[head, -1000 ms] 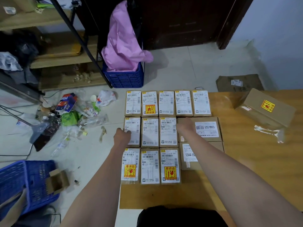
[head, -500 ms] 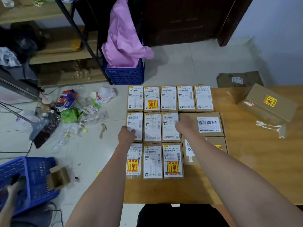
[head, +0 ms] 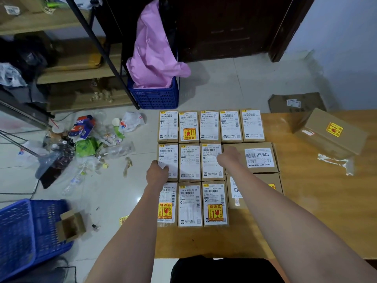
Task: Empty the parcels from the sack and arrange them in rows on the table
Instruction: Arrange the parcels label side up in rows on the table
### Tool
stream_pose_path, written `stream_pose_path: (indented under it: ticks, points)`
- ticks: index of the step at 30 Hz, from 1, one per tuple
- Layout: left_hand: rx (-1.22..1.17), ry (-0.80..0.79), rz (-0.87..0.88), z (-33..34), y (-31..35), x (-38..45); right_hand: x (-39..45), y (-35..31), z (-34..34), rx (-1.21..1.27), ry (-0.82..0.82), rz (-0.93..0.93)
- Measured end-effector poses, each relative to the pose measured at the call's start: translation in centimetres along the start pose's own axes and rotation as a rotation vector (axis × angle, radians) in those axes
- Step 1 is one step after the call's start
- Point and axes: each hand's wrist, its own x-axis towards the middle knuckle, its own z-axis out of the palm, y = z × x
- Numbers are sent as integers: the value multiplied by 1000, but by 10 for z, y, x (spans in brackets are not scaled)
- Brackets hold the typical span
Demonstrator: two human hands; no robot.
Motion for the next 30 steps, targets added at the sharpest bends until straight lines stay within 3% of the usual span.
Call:
stream_pose_path:
  ticks: [13,30]
  points:
    - [-82,-84,12,-8,-6,-2,-11,6,-9,26,5,-32]
    - [-103,-146,-176,1,-58,-50,-67,48,19,-197,-96,51]
